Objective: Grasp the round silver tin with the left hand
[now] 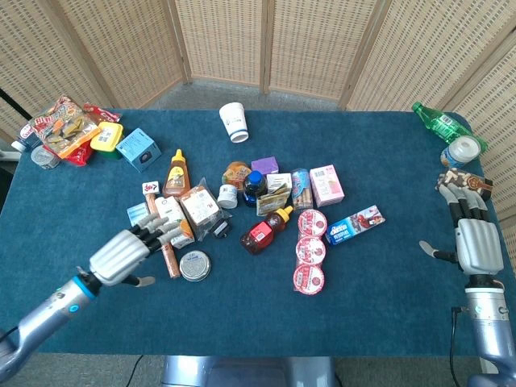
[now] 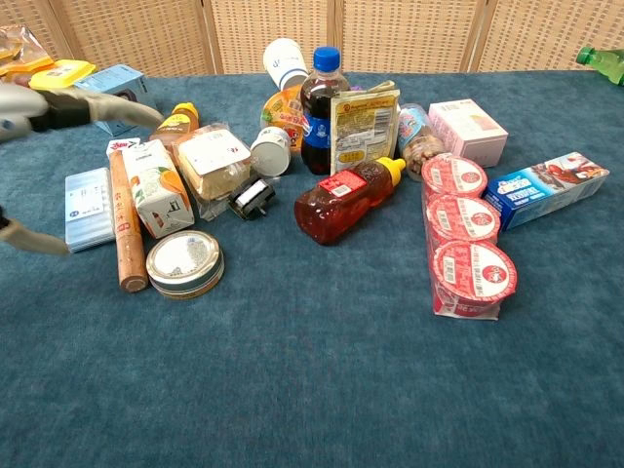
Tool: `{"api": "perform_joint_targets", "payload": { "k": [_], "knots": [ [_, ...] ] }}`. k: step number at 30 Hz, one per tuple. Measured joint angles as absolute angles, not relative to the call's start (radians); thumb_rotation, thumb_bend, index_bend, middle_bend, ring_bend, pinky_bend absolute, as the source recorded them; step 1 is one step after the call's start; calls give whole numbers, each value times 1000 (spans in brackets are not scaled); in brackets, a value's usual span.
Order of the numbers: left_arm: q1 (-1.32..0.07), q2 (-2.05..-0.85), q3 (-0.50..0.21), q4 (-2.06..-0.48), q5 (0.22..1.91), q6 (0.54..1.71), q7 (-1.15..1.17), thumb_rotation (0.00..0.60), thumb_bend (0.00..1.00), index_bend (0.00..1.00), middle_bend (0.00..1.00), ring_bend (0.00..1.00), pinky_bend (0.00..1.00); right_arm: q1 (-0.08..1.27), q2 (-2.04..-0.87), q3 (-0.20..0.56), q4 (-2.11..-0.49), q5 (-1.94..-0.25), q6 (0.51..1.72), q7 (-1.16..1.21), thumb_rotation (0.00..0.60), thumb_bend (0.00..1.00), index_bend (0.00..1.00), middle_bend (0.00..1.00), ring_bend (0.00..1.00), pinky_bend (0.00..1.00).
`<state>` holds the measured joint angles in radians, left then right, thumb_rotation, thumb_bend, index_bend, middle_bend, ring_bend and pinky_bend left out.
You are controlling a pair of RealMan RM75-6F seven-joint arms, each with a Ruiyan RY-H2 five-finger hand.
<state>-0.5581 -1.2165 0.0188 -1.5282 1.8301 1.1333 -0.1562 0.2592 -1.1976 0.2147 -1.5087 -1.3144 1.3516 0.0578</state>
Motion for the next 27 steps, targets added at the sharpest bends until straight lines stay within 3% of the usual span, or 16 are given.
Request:
{"api": "perform_joint_targets", "payload": {
  "k": [7,27],
  "knots": [
    [-612,-1296,22,-1520,1801,1058,-128,600,74,0,0,0,0,257,-1196,217,-1507,-1311,1354,68,600,53,90,0,0,0],
    [-683,-1346,33,-1505,1727,968,-106,600,75,0,0,0,0,257,-1196,219,-1504,-1308,1351,72,600,54,91,0,0,0]
  ]
}}
